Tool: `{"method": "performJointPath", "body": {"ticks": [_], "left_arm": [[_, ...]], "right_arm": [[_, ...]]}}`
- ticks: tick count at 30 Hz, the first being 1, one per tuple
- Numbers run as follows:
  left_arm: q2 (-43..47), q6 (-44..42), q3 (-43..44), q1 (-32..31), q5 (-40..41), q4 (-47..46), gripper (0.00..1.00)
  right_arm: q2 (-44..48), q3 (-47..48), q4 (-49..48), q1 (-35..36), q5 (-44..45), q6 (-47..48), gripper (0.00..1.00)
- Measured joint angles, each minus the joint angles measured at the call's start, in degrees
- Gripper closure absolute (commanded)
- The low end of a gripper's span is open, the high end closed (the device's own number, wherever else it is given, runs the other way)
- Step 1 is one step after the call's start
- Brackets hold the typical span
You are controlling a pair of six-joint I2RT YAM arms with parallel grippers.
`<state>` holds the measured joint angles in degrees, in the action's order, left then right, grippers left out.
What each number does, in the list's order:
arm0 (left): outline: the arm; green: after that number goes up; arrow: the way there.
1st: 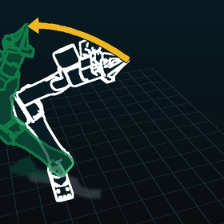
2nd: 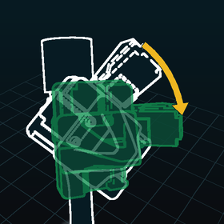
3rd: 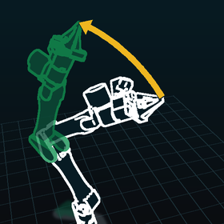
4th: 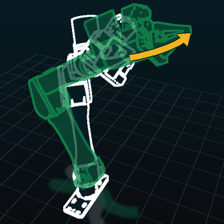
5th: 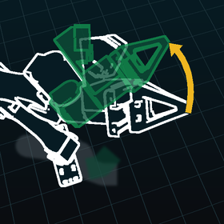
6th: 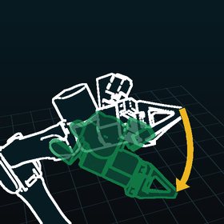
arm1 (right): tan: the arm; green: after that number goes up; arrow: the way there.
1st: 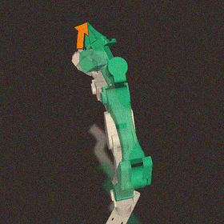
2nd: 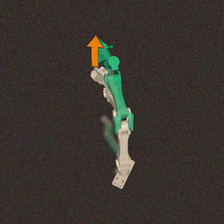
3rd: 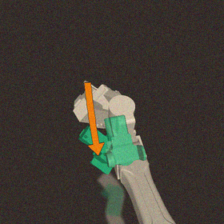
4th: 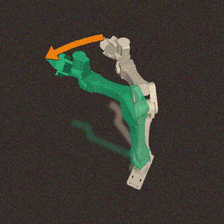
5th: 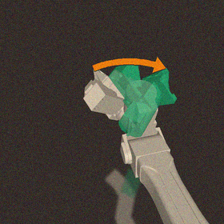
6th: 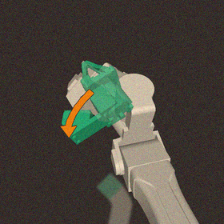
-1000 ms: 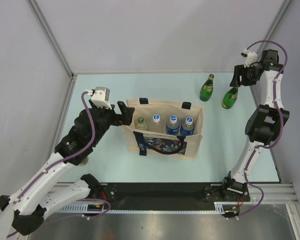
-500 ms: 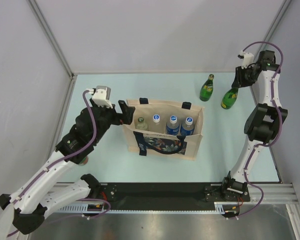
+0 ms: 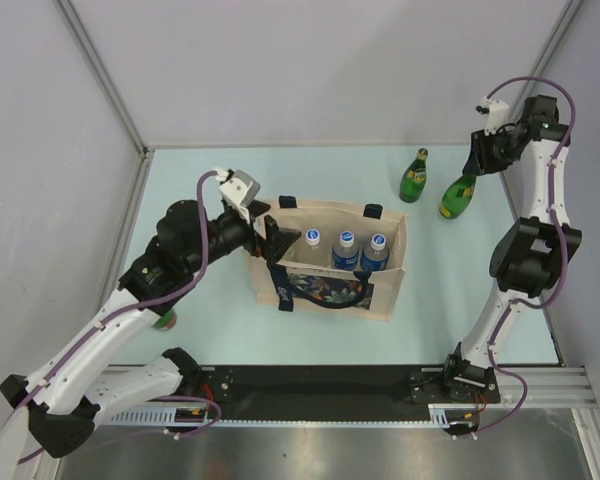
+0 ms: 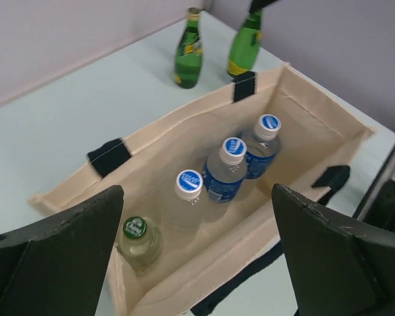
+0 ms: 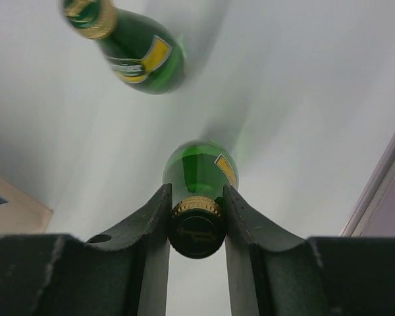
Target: Place the beverage into the canvas bag
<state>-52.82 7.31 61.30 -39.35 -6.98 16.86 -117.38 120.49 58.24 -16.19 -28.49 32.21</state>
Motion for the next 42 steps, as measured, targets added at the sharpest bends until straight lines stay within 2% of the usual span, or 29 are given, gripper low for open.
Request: {"method": "performJointPath", "body": {"ticks": [4, 9, 16, 22, 25, 26, 29, 34, 39, 40, 42], "left_arm": [[0.46, -6.56, -1.4, -0.02, -10.67, -2.43, 0.0], [-1.44, -11.5, -1.73, -1.16, -19.06, -3.1, 0.0], [-8.74, -15.74, -1.73, -6.73, -21.73, -2.36, 0.01], [-11.3, -18.8, -1.73, -9.55, -21.18, -0.02, 0.08], [-11.74, -19.91, -1.73, -10.21, -20.13, 0.72, 0.22], [-11.85, -20.26, -1.73, -10.34, -19.93, 0.87, 0.34], [-12.39, -20.87, -1.73, -10.86, -18.88, 1.27, 0.5], [-13.03, -21.24, -1.73, -11.8, -17.64, 1.95, 0.6], [-13.03, -20.9, -1.75, -12.09, -17.2, 2.19, 0.9], [-13.03, -20.76, -1.75, -12.13, -17.2, 2.23, 1.0], [-13.03, -20.7, -1.75, -12.28, -17.16, 2.38, 1.0]], "right_arm": [[6.71, -0.31, 2.03, 0.24, -2.56, 0.0, 1.0], [15.26, 1.79, 4.83, 0.98, -6.4, -0.2, 1.0], [20.96, 10.86, 8.55, 1.64, -12.74, -2.19, 1.0], [23.41, 16.96, 8.76, 3.23, -17.81, -5.95, 1.0], [24.59, 17.59, 7.74, 5.55, -20.17, -8.44, 1.0], [24.83, 17.75, 7.37, 6.64, -20.9, -9.27, 1.0], [25.29, 17.99, 6.49, 10.8, -22.32, -11.08, 1.0], [25.44, 17.92, 6.14, 18.95, -23.8, -13.7, 1.0], [26.73, 12.96, 3.69, 27.32, -26.27, -16.39, 1.0], [27.23, 11.15, 3.63, 28.81, -26.47, -16.57, 1.0], [28.04, 7.89, 3.74, 32.02, -26.47, -16.68, 1.0]]}}
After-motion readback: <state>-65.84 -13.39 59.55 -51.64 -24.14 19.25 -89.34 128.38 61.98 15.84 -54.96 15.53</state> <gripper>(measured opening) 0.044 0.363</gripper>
